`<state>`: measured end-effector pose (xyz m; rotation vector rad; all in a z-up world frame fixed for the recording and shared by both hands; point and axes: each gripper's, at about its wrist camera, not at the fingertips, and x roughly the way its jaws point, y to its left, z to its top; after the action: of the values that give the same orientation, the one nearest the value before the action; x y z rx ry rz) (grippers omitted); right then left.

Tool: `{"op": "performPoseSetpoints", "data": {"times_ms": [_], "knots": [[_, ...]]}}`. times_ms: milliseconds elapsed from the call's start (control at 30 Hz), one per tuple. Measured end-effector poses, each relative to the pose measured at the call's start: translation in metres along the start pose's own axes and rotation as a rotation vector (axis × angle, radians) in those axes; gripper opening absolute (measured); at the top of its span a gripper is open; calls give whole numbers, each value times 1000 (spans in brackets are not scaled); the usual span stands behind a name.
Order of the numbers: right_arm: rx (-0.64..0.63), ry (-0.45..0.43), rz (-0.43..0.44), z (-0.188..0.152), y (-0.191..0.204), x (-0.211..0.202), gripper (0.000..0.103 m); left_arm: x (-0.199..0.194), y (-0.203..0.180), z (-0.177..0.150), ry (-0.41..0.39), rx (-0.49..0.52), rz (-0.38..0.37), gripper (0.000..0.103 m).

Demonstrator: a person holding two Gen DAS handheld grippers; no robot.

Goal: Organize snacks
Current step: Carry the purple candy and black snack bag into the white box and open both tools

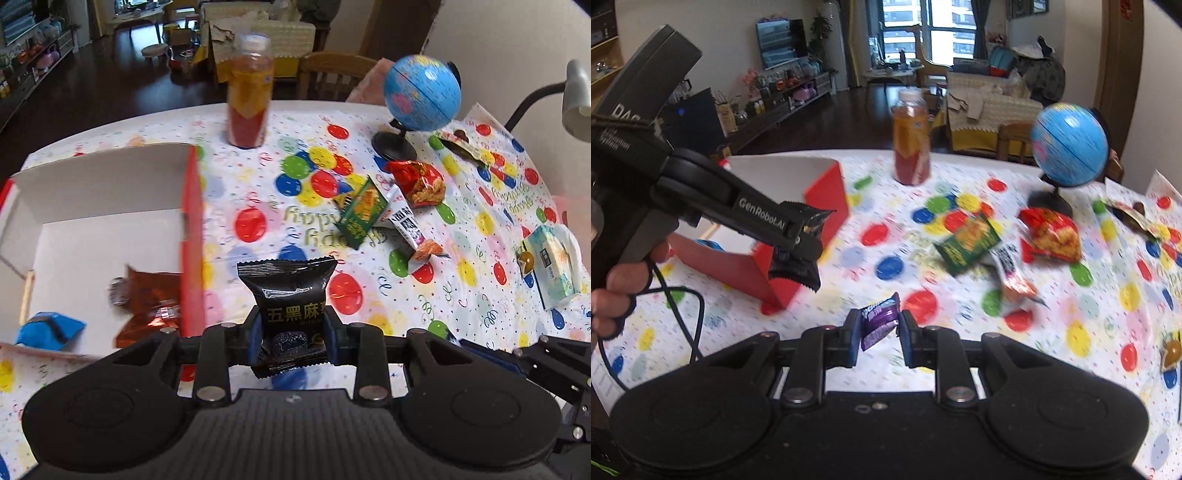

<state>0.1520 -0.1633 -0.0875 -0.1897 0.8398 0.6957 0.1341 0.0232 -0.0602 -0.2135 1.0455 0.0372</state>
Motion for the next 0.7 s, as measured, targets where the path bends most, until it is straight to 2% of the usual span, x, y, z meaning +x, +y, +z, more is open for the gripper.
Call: {"op": "performPoseSetpoints", "data": {"times_ms": [433,700], "knots": [[-49,-43,42,42,80,15,20,-55,80,-13,-62,-59,23,33],[-72,-47,62,65,123,37,20,-76,131,-15,-89,-91,53,33]]}}
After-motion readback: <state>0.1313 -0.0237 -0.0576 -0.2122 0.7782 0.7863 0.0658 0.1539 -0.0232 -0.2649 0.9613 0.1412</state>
